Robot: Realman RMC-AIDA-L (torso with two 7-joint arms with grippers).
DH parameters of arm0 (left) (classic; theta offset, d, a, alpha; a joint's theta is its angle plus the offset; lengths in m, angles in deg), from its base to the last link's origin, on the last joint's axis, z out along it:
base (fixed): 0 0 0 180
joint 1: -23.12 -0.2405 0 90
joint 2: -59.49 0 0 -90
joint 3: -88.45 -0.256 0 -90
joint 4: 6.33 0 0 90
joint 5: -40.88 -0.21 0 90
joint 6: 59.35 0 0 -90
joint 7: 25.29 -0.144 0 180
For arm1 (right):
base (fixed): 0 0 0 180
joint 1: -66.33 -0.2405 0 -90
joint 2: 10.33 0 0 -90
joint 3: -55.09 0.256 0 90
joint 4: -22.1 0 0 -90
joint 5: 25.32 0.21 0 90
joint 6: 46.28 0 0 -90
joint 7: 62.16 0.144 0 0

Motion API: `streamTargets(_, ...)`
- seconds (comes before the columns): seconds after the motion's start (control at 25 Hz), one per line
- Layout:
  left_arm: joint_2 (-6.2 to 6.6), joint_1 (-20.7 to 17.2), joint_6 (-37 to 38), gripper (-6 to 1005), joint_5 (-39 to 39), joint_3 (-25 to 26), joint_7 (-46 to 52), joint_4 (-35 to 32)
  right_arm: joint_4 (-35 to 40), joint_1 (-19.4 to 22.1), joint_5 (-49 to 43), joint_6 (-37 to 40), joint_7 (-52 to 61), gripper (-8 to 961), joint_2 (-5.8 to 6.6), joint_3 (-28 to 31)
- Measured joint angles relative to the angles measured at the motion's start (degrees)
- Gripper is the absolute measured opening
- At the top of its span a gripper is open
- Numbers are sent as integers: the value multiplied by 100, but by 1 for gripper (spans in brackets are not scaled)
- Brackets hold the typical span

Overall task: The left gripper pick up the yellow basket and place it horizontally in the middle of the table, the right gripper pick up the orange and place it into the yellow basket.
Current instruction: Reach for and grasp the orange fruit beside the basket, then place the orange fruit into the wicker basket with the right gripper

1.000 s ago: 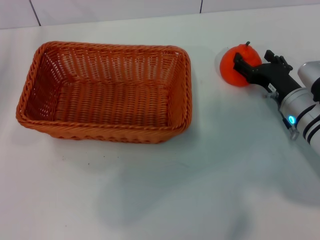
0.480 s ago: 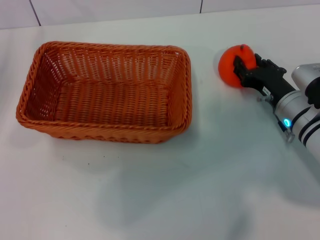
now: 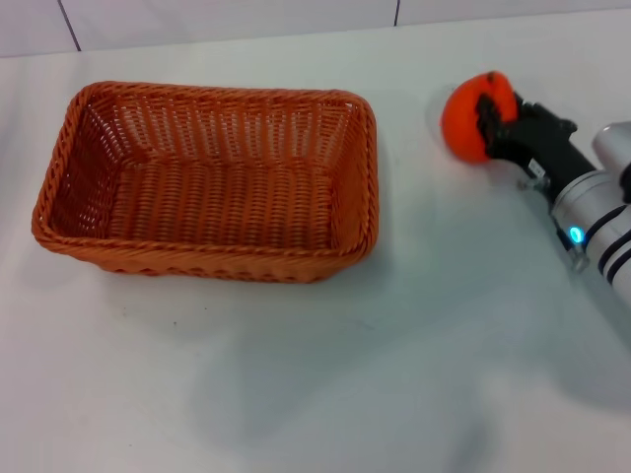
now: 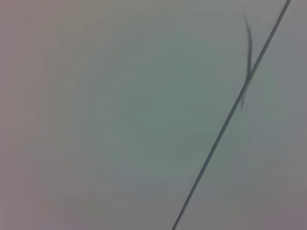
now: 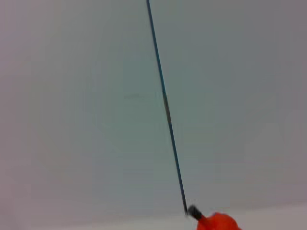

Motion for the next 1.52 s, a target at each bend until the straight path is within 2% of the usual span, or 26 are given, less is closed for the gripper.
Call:
streamTargets(0.2,0,-11,-57,835,8,3,-33,8,11,84,11,906,-2,362,26,195)
streamTargets(0.4,0,2,-74,836,9,4,-35,9,-172,-5,-98,1279,4,320,32,126)
streamTargets(0.56,0,17,-146,836,9,-6,-37,26,-408,-255,-464,1179,6,286,38,23)
streamTargets(0.92,0,30,-223,835,9,-21,-46,79,-1160,-913,-1757,448,9,235,-5,-76)
streamTargets(1.16,0,39,-232,836,31,-24,-46,79,-1521,-1006,-2247,166,10,190,-16,-111)
streamTargets(1.52,0,48,-239,835,59,-32,-46,78,-1616,-963,-2286,60,10,111,-37,-264)
